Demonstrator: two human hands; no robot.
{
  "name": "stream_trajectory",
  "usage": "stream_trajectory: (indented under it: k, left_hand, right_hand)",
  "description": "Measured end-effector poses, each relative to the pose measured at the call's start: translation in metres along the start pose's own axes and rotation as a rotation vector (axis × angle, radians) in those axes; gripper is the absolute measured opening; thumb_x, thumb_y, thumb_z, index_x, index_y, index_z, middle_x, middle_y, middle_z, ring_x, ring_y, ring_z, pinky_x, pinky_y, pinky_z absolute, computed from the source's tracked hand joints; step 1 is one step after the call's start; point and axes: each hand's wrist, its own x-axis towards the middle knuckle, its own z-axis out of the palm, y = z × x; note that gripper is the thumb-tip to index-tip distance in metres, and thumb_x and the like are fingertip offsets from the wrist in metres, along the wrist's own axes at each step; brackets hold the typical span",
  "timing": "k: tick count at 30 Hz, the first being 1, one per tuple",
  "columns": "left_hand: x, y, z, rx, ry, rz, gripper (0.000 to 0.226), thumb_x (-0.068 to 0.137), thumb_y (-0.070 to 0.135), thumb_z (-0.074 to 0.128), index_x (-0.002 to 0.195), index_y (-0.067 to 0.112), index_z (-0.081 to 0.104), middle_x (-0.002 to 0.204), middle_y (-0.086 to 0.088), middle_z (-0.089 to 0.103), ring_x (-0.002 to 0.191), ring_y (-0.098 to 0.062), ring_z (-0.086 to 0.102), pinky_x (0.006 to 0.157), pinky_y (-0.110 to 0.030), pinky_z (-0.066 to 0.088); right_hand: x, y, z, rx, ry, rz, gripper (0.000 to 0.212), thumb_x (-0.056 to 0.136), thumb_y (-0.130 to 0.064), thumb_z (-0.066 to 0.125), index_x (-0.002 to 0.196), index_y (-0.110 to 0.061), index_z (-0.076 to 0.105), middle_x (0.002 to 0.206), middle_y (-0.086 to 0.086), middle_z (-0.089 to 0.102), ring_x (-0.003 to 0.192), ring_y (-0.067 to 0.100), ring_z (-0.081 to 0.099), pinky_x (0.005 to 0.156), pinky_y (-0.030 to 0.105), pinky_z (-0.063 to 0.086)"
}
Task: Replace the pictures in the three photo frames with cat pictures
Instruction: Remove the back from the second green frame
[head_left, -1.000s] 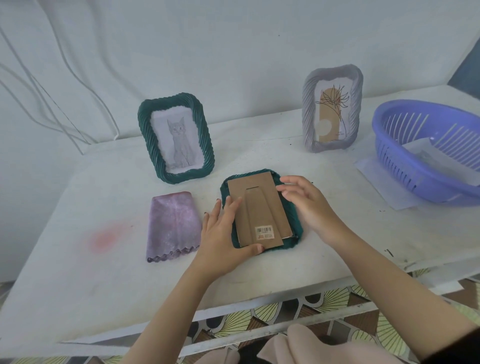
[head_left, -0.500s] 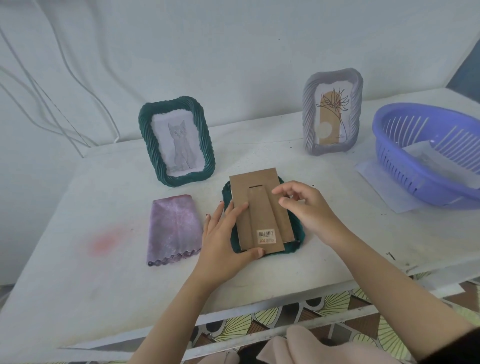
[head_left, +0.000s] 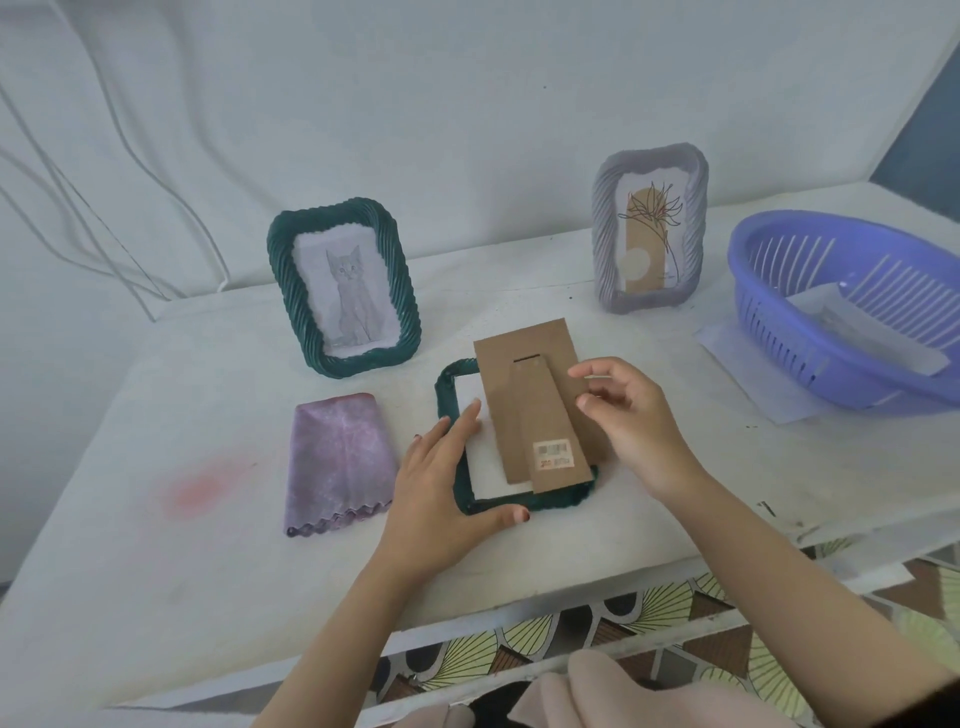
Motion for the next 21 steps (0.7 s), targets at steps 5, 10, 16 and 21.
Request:
stream_trajectory:
  k: [5,10,16,21]
  left_hand:
    - [0.001,0.005,0.002,-0.017,0.076,-0.007,0.078,0.078,0.054,0.058,0.141,0.04,0.014,0.134,0.019,0.043,0.133,-0.013,0.028,0.111,-0.04,0.025]
    - [0.004,0.0,0.006,0.011,0.113,-0.021,0.066,0.085,0.029,0.062,0.141,0.027,0.028,0.134,0.012,0.047,0.131,-0.013,0.03,0.11,-0.036,0.026]
    - [0.008,0.003,0.004,0.034,0.132,-0.024,0.068,0.08,0.031,0.067,0.138,0.026,0.034,0.127,0.012,0.052,0.126,-0.012,0.035,0.108,-0.031,0.027]
    - [0.01,0.004,0.003,0.045,0.13,-0.023,0.067,0.078,0.032,0.069,0.137,0.025,0.036,0.127,0.01,0.053,0.125,-0.012,0.036,0.108,-0.032,0.029]
  right_hand:
    - [0.014,0.007,-0.03,0.009,0.198,0.087,0.037,0.087,0.003,0.049,0.084,-0.032,0.06,0.087,0.004,0.064,0.075,0.019,0.056,0.071,0.031,0.046]
    - [0.023,0.02,-0.061,-0.213,0.302,0.156,0.029,0.086,-0.001,0.049,0.092,-0.028,0.058,0.101,0.009,0.066,0.081,0.022,0.059,0.073,0.031,0.046]
    - [0.02,0.02,-0.063,-0.673,0.266,0.002,0.032,0.083,0.0,0.052,0.113,-0.012,0.057,0.108,0.007,0.061,0.096,0.026,0.056,0.082,0.029,0.04]
    - [0.007,0.006,-0.035,-0.617,0.206,-0.219,0.029,0.083,-0.003,0.052,0.106,-0.018,0.061,0.097,-0.003,0.067,0.092,0.02,0.057,0.081,0.03,0.043]
